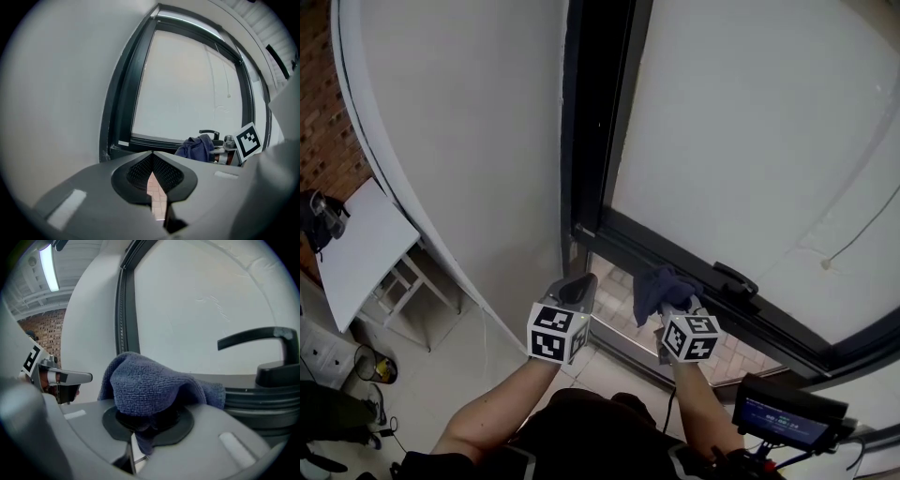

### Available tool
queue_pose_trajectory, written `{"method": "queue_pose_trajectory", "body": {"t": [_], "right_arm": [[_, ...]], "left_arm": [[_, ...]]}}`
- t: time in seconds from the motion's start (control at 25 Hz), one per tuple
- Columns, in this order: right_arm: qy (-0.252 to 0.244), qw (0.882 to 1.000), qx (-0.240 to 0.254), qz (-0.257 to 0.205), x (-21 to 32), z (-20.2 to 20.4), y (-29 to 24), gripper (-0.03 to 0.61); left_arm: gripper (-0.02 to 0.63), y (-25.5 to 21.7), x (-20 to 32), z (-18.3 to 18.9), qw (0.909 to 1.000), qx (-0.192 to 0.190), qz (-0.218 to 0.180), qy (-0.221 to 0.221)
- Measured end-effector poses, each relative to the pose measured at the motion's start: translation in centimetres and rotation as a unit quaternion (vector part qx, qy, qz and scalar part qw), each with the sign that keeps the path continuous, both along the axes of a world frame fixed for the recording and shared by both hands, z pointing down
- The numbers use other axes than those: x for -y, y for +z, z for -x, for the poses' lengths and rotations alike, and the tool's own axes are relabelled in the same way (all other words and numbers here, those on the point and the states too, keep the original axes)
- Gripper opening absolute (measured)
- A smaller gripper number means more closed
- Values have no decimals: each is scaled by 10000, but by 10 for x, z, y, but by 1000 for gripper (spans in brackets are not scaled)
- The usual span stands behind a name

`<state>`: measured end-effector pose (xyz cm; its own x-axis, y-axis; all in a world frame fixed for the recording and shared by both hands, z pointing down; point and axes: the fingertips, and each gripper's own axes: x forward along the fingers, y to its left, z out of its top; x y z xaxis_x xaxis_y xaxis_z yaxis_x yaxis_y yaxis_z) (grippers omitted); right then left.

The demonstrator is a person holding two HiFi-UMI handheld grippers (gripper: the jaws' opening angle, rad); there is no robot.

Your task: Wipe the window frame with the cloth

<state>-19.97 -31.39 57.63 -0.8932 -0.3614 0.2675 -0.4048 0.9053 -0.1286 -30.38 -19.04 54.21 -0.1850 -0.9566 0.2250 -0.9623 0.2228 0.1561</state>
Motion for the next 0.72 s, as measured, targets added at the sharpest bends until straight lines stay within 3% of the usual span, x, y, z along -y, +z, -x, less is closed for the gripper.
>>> {"method": "queue_pose_trajectory", "body": {"t": [0.72], "right_arm": [[-575, 9980, 12, 264, -28, 82, -10, 46]], "left_arm": [[-6, -1, -5, 49, 9990, -38, 137, -420]]}}
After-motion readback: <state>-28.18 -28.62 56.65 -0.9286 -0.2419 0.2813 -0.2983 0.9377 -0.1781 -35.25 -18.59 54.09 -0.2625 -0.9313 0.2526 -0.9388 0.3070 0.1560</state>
